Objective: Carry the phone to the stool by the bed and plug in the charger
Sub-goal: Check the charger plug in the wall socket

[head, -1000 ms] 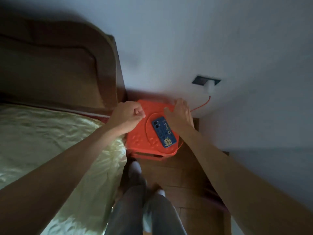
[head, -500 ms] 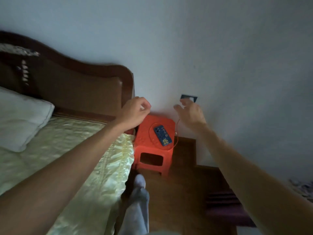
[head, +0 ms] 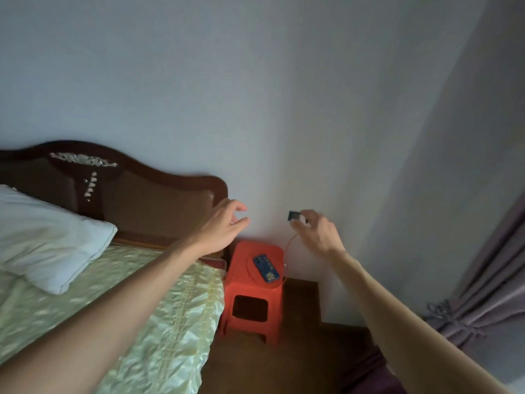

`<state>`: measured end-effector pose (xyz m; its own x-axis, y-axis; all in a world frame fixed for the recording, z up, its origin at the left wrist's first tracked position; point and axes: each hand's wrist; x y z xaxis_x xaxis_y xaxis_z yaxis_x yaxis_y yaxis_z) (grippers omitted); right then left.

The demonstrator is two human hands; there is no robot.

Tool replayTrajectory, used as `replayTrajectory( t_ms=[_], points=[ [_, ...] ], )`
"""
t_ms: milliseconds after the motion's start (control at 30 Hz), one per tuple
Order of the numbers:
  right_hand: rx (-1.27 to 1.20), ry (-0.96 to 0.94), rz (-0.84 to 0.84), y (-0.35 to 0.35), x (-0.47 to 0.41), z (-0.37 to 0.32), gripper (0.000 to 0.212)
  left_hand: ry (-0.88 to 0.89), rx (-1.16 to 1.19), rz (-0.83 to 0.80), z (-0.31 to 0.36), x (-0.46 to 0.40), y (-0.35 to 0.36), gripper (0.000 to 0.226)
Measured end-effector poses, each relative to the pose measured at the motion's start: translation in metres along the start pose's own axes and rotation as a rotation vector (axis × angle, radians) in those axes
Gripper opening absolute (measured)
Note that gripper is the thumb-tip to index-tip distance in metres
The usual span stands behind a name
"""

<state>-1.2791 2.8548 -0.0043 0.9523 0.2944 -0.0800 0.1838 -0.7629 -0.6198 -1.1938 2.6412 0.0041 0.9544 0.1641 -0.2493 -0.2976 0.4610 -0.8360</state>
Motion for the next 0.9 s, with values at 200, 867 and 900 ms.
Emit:
replayTrajectory(
  t_ms=[200,867,900],
  points=[
    [-0.003,-0.001,0.05,-0.001,0.027,-0.034,0.054,0.034,0.011,0.052,-0.011,0.024,-0.037,0.035],
    [0.04,-0.016,0.003,0.003,0.041,-0.02,0.053,0.002,0.037,0.085,-0.008,0.033,-0.028,0.027],
    [0.044,-0.017,-0.012,0.003,0.04,-0.015,0.053,-0.009,0.032,0.077,-0.006,0.03,-0.022,0.027]
  ],
)
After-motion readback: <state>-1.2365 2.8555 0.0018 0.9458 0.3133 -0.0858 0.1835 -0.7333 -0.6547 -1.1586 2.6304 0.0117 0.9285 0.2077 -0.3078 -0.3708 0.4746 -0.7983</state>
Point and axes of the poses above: each hand's wrist, its own x-axis away from the middle knuckle, its own y-axis out of the palm, z = x × y, and after that the axes turned 10 degrees about -x, right-handed
